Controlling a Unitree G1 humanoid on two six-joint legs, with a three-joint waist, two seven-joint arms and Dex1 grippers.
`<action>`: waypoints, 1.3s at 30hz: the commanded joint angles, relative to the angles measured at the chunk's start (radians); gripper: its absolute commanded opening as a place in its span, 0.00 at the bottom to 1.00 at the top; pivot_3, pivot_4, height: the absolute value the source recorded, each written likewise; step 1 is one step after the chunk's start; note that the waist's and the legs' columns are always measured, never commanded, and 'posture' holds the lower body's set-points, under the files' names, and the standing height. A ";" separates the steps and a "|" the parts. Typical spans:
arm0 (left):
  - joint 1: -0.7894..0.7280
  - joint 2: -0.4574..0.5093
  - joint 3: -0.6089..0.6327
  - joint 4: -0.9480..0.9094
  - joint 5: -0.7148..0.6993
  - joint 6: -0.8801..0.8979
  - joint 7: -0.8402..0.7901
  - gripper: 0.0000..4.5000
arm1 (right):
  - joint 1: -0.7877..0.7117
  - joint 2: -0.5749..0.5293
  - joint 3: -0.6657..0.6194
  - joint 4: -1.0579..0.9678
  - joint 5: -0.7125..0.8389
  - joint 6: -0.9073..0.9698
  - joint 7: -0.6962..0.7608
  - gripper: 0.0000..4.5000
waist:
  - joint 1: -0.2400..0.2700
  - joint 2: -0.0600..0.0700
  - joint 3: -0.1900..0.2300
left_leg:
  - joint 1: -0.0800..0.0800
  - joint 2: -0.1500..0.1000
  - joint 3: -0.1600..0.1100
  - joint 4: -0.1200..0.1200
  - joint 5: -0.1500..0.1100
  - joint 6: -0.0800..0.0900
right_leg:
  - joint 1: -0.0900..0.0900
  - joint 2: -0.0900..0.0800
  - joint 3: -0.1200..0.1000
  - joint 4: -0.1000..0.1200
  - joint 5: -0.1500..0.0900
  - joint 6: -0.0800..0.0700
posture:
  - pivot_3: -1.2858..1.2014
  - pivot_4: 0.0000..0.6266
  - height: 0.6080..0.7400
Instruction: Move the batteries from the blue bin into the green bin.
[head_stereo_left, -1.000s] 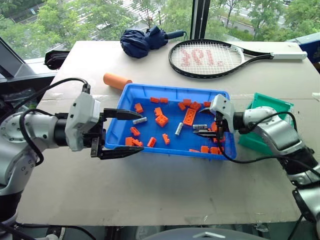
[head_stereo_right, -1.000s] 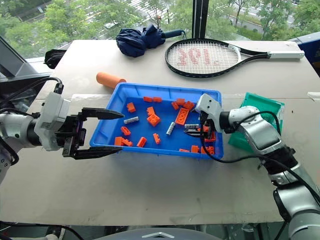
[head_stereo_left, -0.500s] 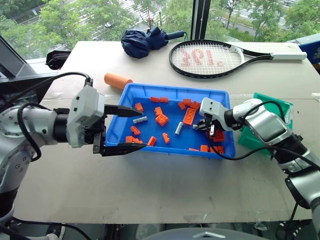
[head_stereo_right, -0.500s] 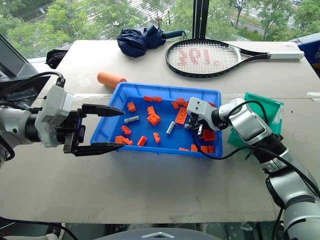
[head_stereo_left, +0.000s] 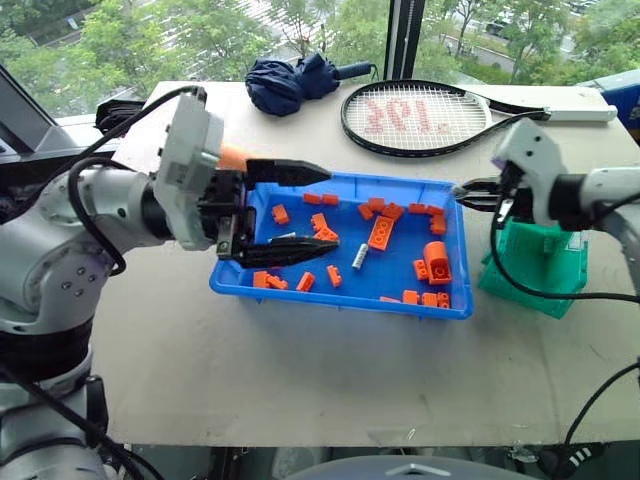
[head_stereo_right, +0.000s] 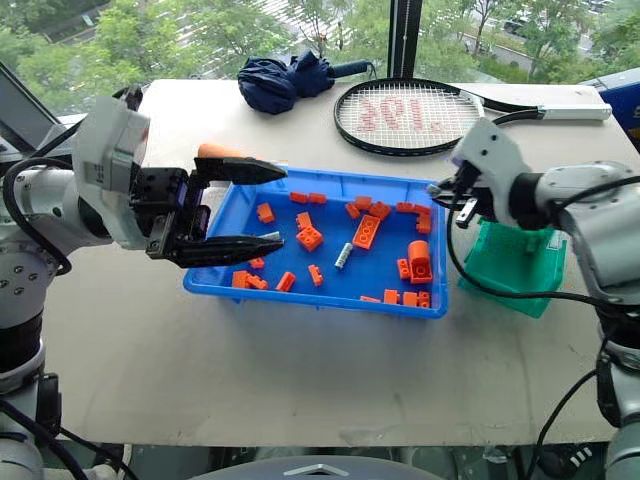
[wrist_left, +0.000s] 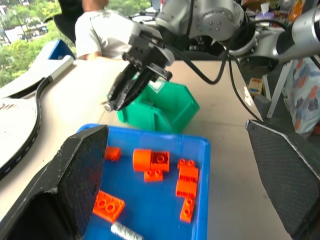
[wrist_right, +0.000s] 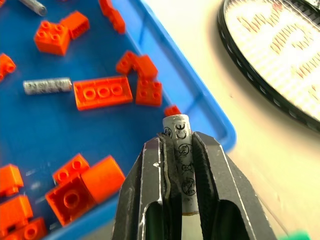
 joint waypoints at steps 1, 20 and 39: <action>-0.050 -0.026 -0.011 0.001 -0.038 0.025 0.018 1.00 | 0.089 -0.067 -0.125 -0.035 0.015 0.015 -0.026 0.01 | -0.003 0.000 0.000 | 0.000 0.000 0.000 0.000 0.000 0.000 | 0.000 0.000 0.000 0.000 0.000 0.000 | 0.52 0.24 1.00; 0.097 0.074 -0.007 0.094 0.203 -0.097 -0.117 1.00 | 0.046 -0.002 0.014 0.019 0.044 -0.261 -0.014 0.93 | -0.026 0.001 0.000 | 0.003 0.001 0.003 0.000 0.001 -0.001 | 0.000 0.003 0.005 0.004 0.000 0.000 | 0.52 0.24 1.00; 0.702 0.157 0.337 0.007 0.313 -0.215 -0.189 1.00 | -0.436 0.487 0.593 0.838 -0.289 -0.951 0.345 0.93 | -0.032 -0.001 0.002 | 0.002 0.002 0.002 -0.001 0.002 -0.004 | -0.001 0.000 0.001 0.001 0.000 0.000 | 0.52 0.24 1.00</action>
